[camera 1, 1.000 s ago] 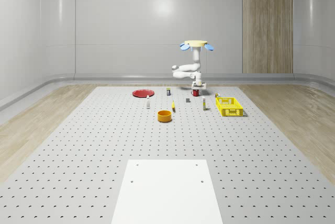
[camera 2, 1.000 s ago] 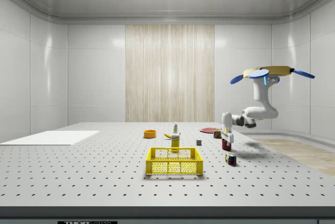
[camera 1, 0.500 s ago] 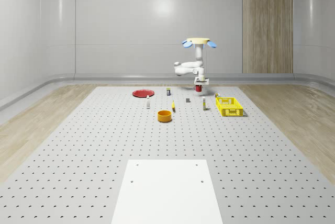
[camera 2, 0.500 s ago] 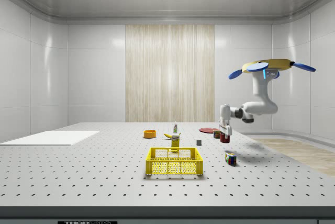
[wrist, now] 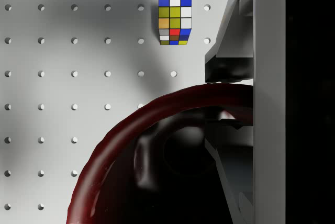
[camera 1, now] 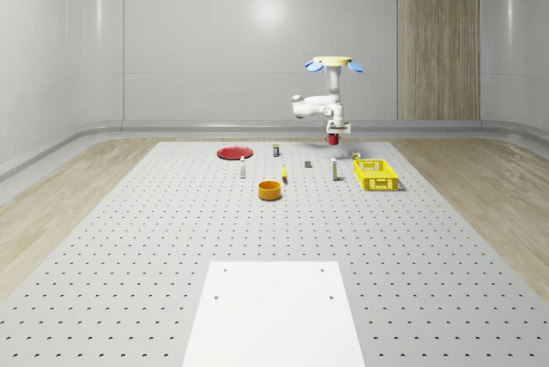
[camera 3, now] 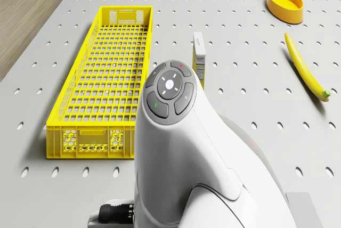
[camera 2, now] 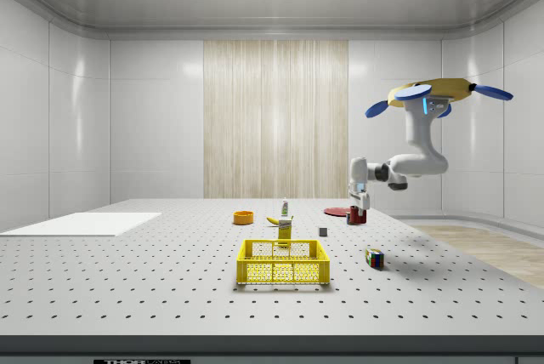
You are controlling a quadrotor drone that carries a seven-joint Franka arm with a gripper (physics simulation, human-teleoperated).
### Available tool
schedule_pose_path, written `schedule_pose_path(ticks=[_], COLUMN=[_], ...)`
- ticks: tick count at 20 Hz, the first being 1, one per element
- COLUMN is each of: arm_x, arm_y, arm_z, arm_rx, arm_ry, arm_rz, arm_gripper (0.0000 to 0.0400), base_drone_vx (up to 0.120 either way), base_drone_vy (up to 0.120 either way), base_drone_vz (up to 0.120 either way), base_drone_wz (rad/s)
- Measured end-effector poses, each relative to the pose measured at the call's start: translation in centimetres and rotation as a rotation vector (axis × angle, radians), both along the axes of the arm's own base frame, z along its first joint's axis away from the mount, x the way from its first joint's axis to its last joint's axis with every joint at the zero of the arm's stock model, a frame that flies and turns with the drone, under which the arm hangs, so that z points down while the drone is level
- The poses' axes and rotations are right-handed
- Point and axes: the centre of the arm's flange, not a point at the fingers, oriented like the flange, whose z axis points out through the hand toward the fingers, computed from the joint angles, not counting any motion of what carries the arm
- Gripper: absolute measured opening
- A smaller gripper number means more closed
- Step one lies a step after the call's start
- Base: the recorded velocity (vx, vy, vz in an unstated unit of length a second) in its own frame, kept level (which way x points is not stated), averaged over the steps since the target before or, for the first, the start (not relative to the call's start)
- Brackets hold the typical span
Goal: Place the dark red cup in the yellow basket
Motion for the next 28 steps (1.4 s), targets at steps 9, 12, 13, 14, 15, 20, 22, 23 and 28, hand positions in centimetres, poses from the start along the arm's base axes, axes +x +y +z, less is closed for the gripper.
schedule_pose_path(ticks=[9, 12, 13, 14, 15, 20, 22, 23, 28], arm_x=[0.00, 0.00, 0.00, 0.00, 0.00, 0.00, 0.00, 0.00, 0.00], arm_y=[0.00, 0.00, 0.00, 0.00, 0.00, 0.00, 0.00, 0.00, 0.00], arm_z=[-0.04, -0.04, -0.04, -0.04, -0.04, -0.04, -0.04, -0.04, -0.04], arm_rx=[0.000, 0.000, 0.000, 0.000, 0.000, 0.000, 0.000, 0.000, 0.000], arm_ry=[0.000, 0.000, 0.000, 0.000, 0.000, 0.000, 0.000, 0.000, 0.000], arm_rz=[0.000, 0.000, 0.000, 0.000, 0.000, 0.000, 0.000, 0.000, 0.000], arm_gripper=[0.0100, 0.0100, 0.0100, 0.0100, 0.0100, 0.0100, 0.0100, 0.0100, 0.0100], base_drone_vx=[0.120, 0.053, 0.000, 0.000, 0.000, 0.072, 0.120, 0.120, 0.120], base_drone_vy=[0.120, 0.120, 0.120, 0.120, 0.120, 0.120, 0.120, 0.120, 0.048], base_drone_vz=[0.049, 0.000, 0.000, 0.000, 0.000, 0.000, 0.000, 0.000, 0.000], base_drone_wz=[0.000, 0.000, 0.000, 0.000, 0.000, 0.000, 0.000, 0.000, 0.000])
